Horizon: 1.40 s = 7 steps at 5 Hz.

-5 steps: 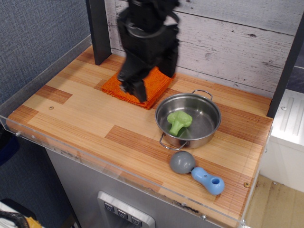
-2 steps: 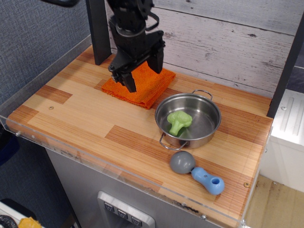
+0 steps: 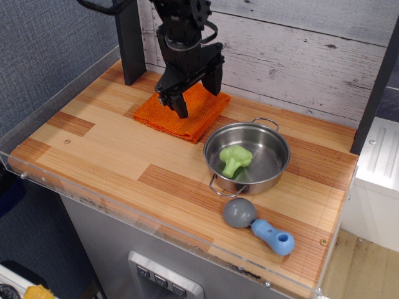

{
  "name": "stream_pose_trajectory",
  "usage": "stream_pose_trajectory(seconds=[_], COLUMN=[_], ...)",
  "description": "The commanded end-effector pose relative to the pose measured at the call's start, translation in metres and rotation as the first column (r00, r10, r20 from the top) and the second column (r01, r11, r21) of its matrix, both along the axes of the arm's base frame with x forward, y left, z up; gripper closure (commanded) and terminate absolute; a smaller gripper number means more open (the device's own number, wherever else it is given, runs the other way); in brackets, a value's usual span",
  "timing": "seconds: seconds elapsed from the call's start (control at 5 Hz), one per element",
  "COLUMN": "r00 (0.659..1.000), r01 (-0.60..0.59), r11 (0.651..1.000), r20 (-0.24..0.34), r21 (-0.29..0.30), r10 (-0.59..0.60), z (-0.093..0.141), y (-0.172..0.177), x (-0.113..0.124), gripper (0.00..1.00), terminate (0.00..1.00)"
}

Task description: Move the orange cloth to the front of the counter next to the blue spoon

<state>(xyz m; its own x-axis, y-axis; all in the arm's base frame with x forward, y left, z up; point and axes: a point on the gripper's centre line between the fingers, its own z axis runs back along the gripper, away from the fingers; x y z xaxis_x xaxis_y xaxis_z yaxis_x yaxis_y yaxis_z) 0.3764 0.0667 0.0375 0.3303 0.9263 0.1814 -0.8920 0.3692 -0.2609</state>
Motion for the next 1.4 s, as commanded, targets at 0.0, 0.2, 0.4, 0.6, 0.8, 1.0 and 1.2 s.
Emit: stream_pose_trajectory(seconds=[0.0,0.2,0.4,0.6,0.8,1.0,1.2], r00=[1.000,0.999,0.997,0.991,0.977,0.977,0.963], r01=[-0.024,-0.034,-0.063,-0.111,-0.158,-0.162,-0.188], r11=[1.000,0.999,0.998,0.993,0.987,0.985,0.982], r20=[0.010,-0.021,-0.046,-0.079,-0.148,-0.149,-0.206], r21=[-0.002,-0.016,-0.026,-0.033,-0.034,-0.054,-0.037], r10=[0.024,0.034,0.062,0.108,0.151,0.152,0.176], z=[-0.008,-0.021,-0.024,-0.028,-0.032,-0.034,-0.037], y=[0.007,0.014,0.019,0.020,0.019,0.016,0.013], x=[-0.001,-0.006,-0.007,-0.012,-0.016,-0.017,-0.029], gripper=[0.00,0.00,0.00,0.00,0.00,0.00,0.00], terminate=[0.00,0.00,0.00,0.00,0.00,0.00,0.00])
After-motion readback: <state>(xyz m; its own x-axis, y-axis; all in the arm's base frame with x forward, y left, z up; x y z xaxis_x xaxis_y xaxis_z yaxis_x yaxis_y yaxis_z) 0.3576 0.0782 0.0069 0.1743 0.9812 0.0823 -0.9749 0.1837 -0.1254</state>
